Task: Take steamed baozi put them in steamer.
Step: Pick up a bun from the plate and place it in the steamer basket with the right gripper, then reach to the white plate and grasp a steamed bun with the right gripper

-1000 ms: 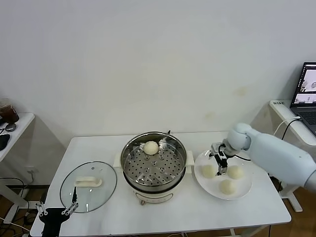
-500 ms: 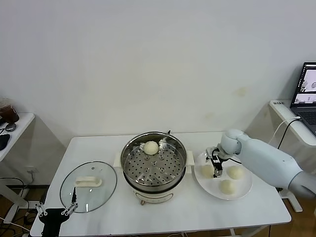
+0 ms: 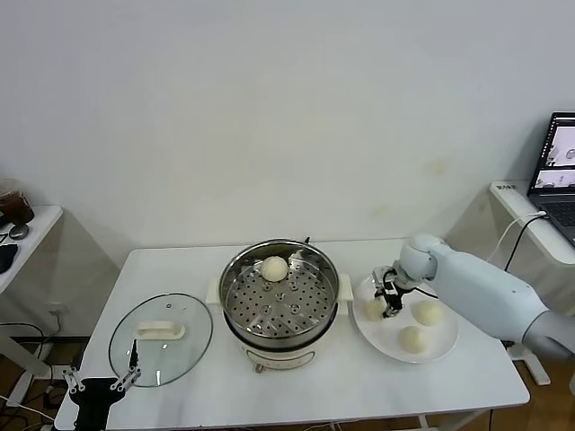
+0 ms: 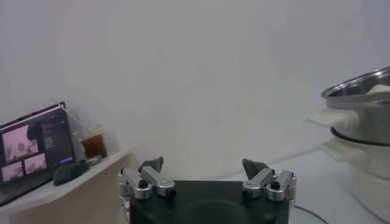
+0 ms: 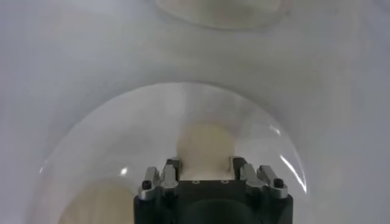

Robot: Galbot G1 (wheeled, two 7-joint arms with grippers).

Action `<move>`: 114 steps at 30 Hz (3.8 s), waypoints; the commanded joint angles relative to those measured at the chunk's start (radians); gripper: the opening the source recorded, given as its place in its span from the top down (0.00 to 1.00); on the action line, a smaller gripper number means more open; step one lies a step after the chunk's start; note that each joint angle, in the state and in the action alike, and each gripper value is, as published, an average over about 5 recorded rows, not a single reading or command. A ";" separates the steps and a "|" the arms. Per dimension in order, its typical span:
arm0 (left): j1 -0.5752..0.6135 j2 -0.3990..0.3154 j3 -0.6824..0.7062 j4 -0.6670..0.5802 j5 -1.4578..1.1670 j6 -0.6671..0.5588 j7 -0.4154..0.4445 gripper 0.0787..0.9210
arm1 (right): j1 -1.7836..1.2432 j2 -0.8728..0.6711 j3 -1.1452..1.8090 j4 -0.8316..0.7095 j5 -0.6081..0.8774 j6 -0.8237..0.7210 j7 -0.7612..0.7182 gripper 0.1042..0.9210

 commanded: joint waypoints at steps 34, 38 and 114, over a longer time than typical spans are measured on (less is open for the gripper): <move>-0.077 0.044 -0.010 0.035 -0.025 0.002 0.005 0.12 | 0.544 0.462 -0.491 0.246 0.813 -0.530 0.337 0.50; -0.076 0.041 -0.018 0.031 -0.025 0.003 0.006 0.12 | 0.499 0.475 -0.489 0.199 0.777 -0.529 0.341 0.50; -0.068 0.029 -0.018 0.056 0.025 0.003 0.008 0.12 | -0.138 -0.393 0.093 0.350 -0.009 -0.025 -0.126 0.12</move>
